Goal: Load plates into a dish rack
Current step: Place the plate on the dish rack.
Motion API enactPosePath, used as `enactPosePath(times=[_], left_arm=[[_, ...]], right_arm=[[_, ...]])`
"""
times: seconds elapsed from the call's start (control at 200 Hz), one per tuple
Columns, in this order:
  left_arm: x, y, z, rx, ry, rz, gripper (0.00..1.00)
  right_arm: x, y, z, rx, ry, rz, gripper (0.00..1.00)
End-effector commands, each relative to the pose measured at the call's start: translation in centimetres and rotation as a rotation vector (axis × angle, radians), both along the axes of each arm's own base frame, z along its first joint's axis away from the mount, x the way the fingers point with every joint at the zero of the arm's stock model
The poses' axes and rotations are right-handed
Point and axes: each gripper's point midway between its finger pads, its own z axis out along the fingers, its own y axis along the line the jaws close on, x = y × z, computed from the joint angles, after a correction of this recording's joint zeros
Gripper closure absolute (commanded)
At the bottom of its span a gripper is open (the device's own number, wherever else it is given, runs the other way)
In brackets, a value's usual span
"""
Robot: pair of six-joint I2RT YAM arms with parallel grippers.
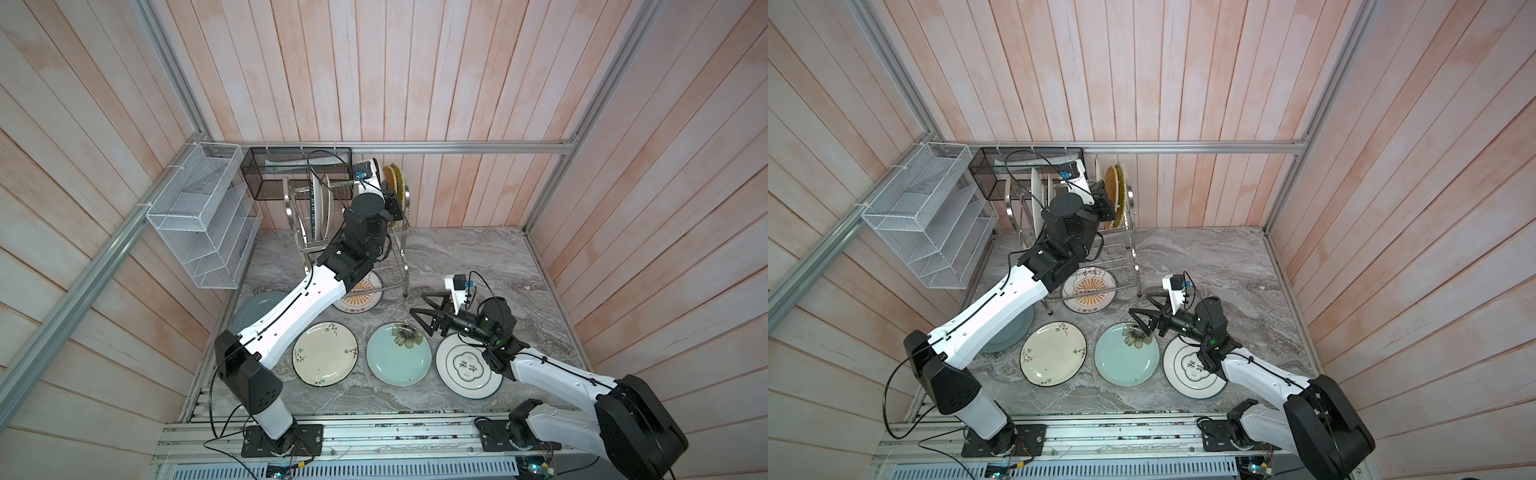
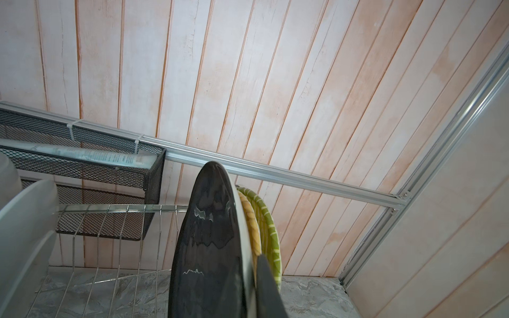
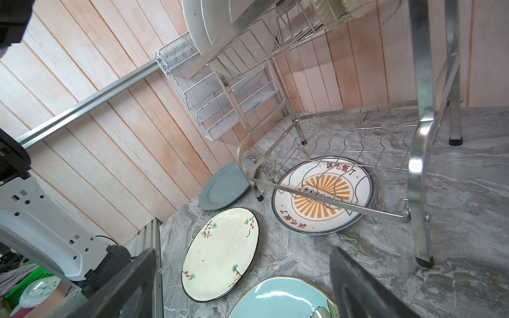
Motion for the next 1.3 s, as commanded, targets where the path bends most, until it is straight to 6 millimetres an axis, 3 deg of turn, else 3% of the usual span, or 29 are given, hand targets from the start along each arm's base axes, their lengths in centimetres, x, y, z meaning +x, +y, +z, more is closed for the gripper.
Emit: enactPosePath(times=[0.0,0.265,1.195,1.255,1.295], left_arm=[[-0.8,1.3,5.5,-0.146,-0.135,0.002,1.0],[0.6,1.8,3.5,-0.154,-0.095,0.036,1.0],[2.4,1.5,-1.9,-0.114,-0.011,0.074,1.0],[2.4,1.3,-2.0,-0.107,-0.012,0.066,0.88],[2.5,1.1,-2.0,-0.105,-0.014,0.06,0.85]], right_arm=[[-0.3,0.1,1.5,0.026,-0.057,0.004,0.02],[-0.5,0.1,1.6,0.028,-0.069,0.007,0.02],[-0.5,0.4,1.4,0.01,-0.067,0.001,0.02],[-0.5,0.4,1.3,0.008,-0.067,0.0,0.02],[-0.5,0.4,1.3,0.008,-0.066,0.001,0.02]])
